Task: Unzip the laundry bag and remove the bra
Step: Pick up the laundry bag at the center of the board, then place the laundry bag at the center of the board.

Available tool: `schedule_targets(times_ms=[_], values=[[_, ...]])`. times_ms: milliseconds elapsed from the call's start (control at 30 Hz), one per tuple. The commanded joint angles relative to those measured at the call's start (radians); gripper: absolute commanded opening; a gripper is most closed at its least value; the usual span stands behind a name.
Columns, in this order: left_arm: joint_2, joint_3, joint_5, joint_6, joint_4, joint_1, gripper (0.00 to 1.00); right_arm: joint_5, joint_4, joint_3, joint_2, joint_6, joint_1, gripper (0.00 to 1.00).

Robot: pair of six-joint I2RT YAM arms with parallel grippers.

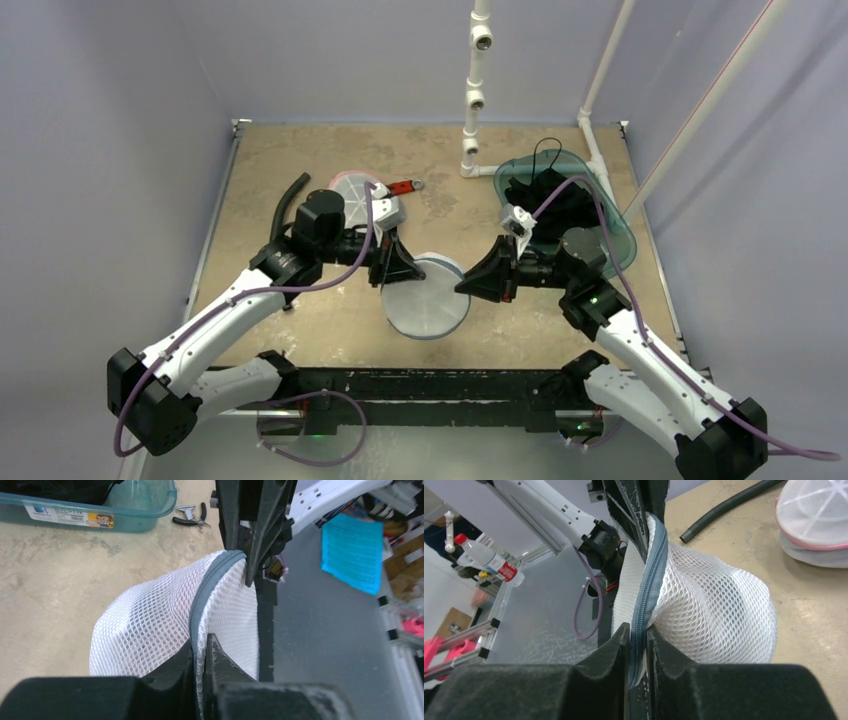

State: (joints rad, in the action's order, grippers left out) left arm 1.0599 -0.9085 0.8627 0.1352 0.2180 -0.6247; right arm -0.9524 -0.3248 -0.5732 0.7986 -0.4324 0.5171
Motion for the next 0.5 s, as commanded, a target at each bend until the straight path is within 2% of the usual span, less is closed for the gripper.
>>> schedule_targets(times_ms=[0, 67, 167, 333, 467], values=[[-0.002, 0.008, 0.021, 0.025, -0.055, -0.004, 0.00, 0.066, 0.024, -0.063, 0.011, 0.031, 0.003, 0.45], [0.003, 0.008, 0.002, 0.075, -0.073, -0.003, 0.00, 0.151, 0.066, -0.079, 0.011, 0.031, 0.003, 0.77], [-0.024, 0.032, -0.090, 0.197, -0.170, -0.003, 0.00, 0.392, 0.168, -0.091, -0.032, -0.034, 0.003, 0.97], [-0.116, 0.159, -0.359, 0.472, -0.423, -0.003, 0.00, 0.654, 0.196, -0.035, -0.178, -0.117, 0.003, 0.98], [-0.162, 0.252, -0.574, 0.657, -0.569, -0.004, 0.00, 0.742, 0.269, -0.053, -0.230, -0.032, 0.003, 0.98]])
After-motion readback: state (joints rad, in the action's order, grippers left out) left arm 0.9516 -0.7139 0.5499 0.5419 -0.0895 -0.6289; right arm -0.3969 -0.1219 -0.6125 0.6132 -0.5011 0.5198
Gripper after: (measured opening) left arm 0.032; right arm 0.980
